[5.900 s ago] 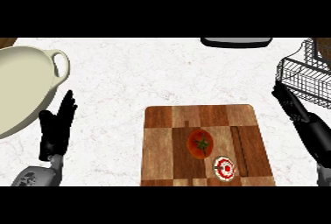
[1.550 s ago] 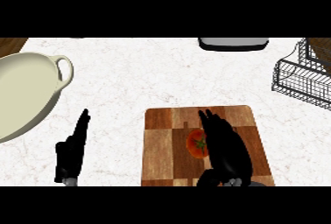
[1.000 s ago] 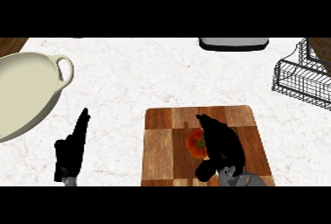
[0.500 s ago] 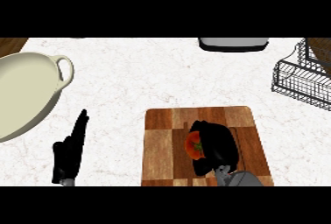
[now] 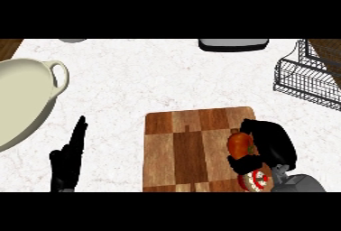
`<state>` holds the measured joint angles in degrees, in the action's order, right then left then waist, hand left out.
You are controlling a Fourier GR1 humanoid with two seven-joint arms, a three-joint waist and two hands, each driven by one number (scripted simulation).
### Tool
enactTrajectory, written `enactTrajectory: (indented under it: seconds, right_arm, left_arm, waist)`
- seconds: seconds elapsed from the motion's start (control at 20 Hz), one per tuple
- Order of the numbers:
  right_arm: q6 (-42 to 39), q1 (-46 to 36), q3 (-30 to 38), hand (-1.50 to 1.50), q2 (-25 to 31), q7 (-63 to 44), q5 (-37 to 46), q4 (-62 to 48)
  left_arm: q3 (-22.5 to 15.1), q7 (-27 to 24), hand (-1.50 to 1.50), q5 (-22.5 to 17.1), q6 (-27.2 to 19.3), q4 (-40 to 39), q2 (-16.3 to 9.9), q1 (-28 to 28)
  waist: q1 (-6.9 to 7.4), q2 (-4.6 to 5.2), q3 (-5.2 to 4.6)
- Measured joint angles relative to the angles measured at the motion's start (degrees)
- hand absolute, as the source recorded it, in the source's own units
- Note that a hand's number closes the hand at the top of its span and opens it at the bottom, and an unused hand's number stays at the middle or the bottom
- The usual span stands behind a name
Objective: Pick the tomato from the cutting board and place it in the tiered basket
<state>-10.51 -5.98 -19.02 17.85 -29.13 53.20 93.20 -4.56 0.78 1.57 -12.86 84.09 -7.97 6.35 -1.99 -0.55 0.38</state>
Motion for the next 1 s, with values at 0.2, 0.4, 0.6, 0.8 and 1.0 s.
enactTrajectory:
  seconds: [0.2, 0.4, 0.6, 0.8, 1.0]
  right_arm:
    - [-0.9, 4.2, 12.2, 1.5, 11.6, 8.8, -7.4, -2.0]
    - [-2.8, 5.3, 26.2, 1.5, 19.4, 18.4, -18.9, -5.1]
    - [-7.1, 5.5, 40.0, 1.5, 25.7, 26.0, -31.0, -8.7]
    - [-11.9, 5.3, 52.9, 1.5, 33.1, 32.3, -40.4, -12.6]
    - [-16.9, 5.8, 62.9, 1.5, 41.4, 37.9, -44.7, -17.6]
  left_arm:
    - [0.7, 0.0, 0.0, -0.3, -0.7, 1.2, 0.0, 1.7]
    - [0.9, -0.2, 0.0, -0.1, -1.2, 1.7, 0.1, 2.6]
    - [1.3, -0.8, 0.0, -0.2, -1.0, 1.7, 0.0, 3.2]
    - [1.1, -0.7, 0.0, 0.0, -0.9, 1.5, 0.0, 2.6]
    - [0.6, -0.2, 0.0, 0.4, -0.6, 1.1, 0.3, 1.4]
  waist:
    - [-2.1, 0.03, 0.18]
    - [-2.65, -0.1, 0.19]
    - [-2.97, -0.38, 0.08]
    - [-2.31, -0.34, -0.03]
    - [-0.91, -0.13, -0.11]
